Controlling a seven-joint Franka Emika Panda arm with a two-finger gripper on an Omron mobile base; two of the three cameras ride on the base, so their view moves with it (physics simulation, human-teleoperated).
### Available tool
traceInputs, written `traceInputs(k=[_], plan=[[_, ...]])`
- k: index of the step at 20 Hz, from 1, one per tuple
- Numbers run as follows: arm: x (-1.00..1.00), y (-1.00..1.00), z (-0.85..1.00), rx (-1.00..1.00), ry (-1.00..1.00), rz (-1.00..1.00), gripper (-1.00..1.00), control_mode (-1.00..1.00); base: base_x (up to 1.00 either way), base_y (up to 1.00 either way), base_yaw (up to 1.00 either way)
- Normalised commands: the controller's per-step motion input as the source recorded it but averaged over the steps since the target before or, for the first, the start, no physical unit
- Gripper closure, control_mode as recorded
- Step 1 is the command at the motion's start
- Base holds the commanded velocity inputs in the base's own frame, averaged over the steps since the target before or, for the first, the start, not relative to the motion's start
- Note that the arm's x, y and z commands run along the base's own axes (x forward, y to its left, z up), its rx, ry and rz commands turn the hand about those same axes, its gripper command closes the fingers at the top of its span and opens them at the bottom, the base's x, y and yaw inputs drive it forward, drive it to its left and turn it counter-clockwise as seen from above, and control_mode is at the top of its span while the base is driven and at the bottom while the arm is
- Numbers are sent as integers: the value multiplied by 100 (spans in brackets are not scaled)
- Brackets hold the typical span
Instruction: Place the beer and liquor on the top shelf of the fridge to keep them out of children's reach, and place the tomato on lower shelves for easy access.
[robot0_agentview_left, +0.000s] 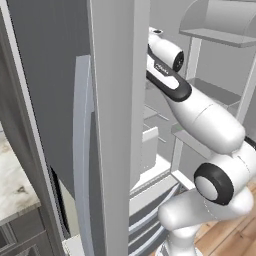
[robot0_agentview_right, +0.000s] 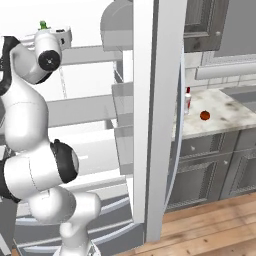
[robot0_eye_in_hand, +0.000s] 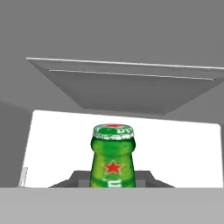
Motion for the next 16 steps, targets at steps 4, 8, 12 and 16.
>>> traceInputs(k=[4,8,12,16], plan=[[48,18,-2,0,0,0,100,-100,0,0,0],[52,18,0,0,0,0,100,-100,0,0,0],[55,18,0,0,0,0,100,-100,0,0,0],[57,15,0,0,0,0,100,-100,0,0,0]])
